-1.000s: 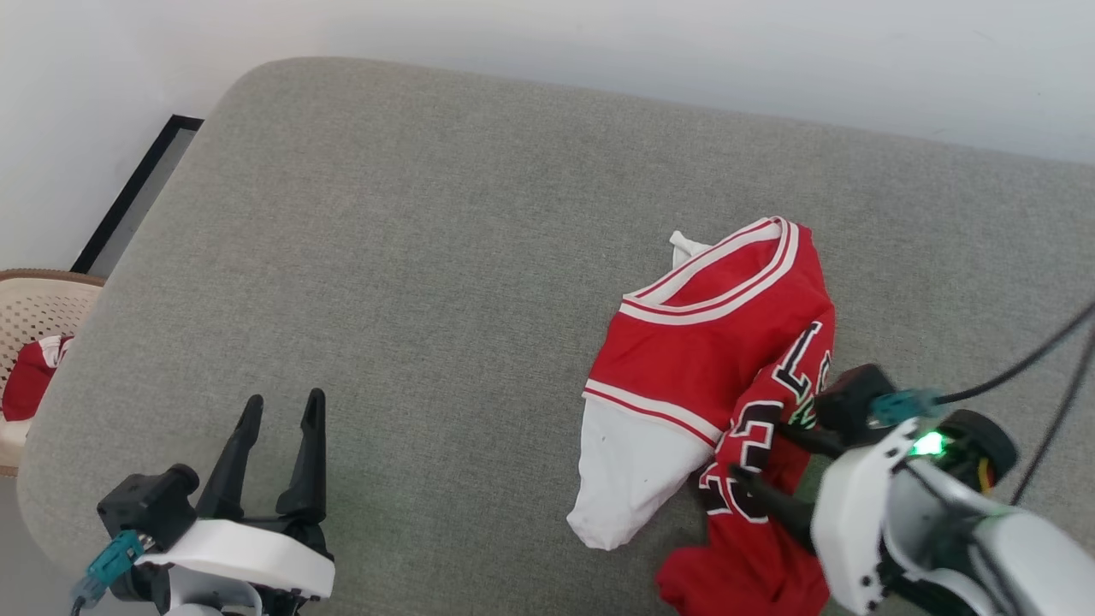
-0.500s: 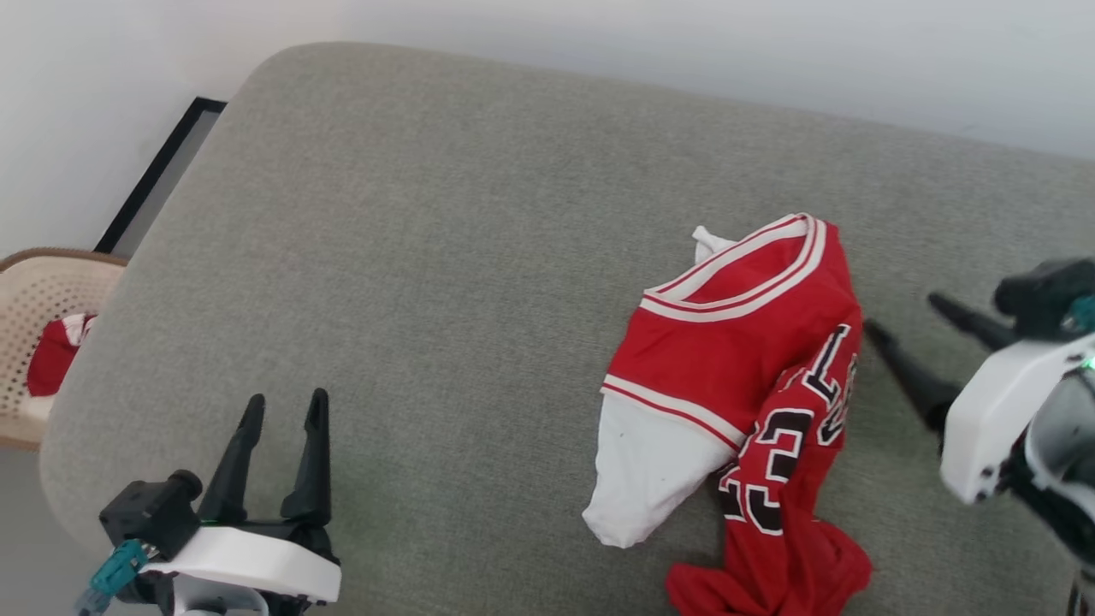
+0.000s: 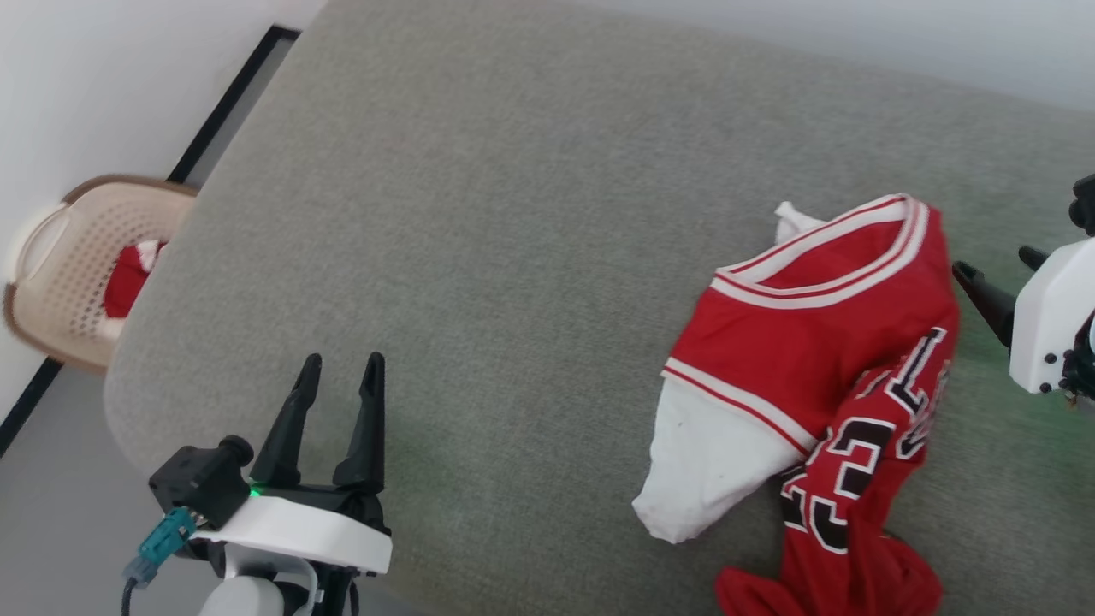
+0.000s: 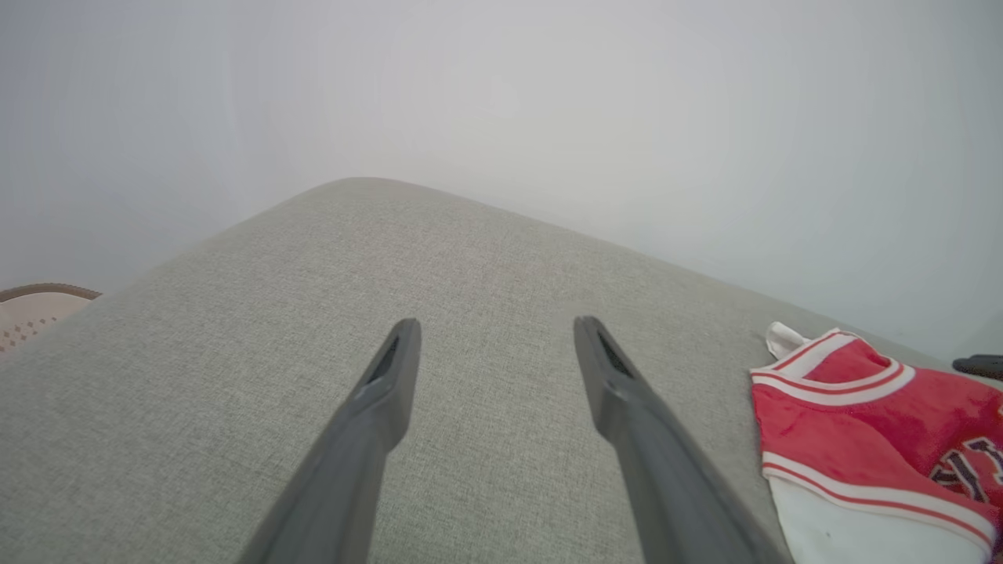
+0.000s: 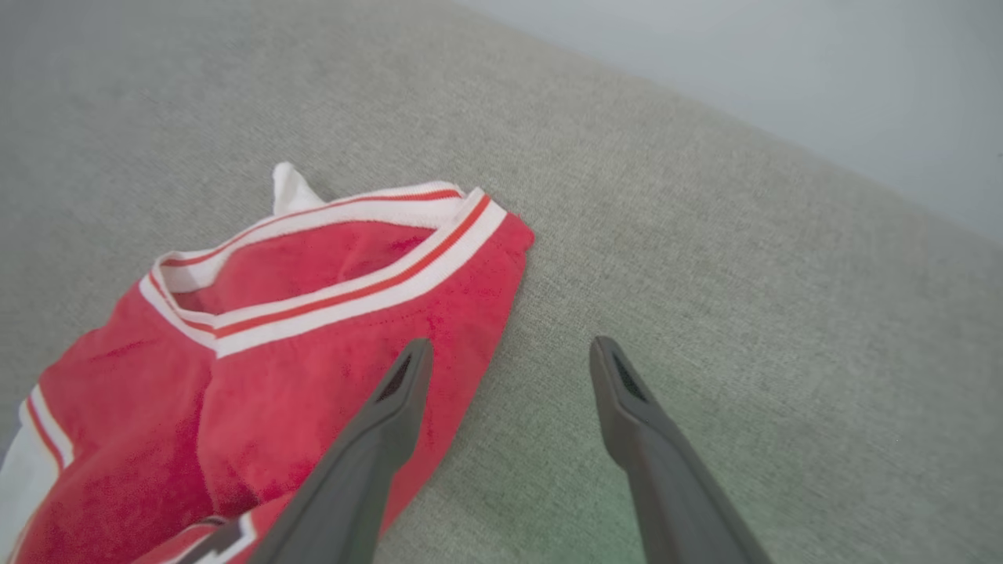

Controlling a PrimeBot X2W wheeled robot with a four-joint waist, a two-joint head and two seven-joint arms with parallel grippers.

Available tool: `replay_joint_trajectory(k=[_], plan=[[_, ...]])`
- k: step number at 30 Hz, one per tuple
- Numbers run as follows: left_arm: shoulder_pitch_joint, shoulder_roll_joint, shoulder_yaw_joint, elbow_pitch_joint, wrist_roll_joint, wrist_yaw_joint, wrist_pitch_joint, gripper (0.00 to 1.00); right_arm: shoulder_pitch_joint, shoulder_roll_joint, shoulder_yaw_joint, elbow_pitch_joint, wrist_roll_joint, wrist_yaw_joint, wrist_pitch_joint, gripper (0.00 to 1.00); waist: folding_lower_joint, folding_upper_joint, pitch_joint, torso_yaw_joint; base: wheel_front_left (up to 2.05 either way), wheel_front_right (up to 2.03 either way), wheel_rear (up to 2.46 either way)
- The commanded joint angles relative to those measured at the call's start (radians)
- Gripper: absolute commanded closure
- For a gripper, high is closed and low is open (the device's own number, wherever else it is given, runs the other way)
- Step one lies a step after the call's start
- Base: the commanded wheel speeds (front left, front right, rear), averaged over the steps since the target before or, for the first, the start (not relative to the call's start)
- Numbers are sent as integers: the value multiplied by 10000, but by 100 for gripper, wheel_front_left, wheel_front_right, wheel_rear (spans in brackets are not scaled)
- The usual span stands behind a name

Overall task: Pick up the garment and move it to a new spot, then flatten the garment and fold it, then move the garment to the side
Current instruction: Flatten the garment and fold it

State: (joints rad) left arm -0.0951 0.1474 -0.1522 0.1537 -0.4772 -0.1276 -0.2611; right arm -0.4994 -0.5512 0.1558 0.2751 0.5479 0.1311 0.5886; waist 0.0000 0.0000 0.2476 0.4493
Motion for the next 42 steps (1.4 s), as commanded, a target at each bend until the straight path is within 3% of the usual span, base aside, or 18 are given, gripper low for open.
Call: replay_joint_trajectory(k=[1, 12, 13, 14, 19, 26, 37, 42], plan=[[-145, -64, -55, -26, -51, -31, -51, 0, -252, -49, 156, 366, 161, -6, 251, 0, 0, 0, 270, 290, 0, 0, 0], [-365, -260, -168, 96, -251, -33, -53, 0, -1120, 113, 1787, 2465, 1280, -3, 1682, 2, 0, 0, 708, 795, 0, 0, 0], [-370, -272, -170, 100, -248, -33, -53, 0, -1148, 54, 2011, 2494, 1226, -1, 1605, 75, 0, 0, 724, 805, 0, 0, 0], [-381, -279, -168, 105, -253, -33, -53, 0, -1186, -41, 2206, 2518, 1238, -1, 1517, 100, 0, 0, 737, 809, 0, 0, 0], [-374, -280, -97, 128, -272, -34, -53, 0, -1553, -638, 2601, 2321, 1328, -10, 742, 100, 0, 0, 677, 719, 0, 0, 0], [-206, -158, 72, 183, -234, -34, -51, 0, -1650, -1239, 3508, 482, 1581, -6, 335, 100, 0, 0, 347, 401, 0, 0, 0], [-36, -75, 119, 197, -266, -34, -53, 0, -553, -1419, 4815, -3067, 1745, -7, 1410, 100, 0, 0, -31, 149, 0, 0, 0], [-97, -86, 78, 243, -314, -33, -53, 0, 225, -1255, 5377, -3786, 1811, -7, 2057, 100, 0, 0, -63, 182, 0, 0, 0]])
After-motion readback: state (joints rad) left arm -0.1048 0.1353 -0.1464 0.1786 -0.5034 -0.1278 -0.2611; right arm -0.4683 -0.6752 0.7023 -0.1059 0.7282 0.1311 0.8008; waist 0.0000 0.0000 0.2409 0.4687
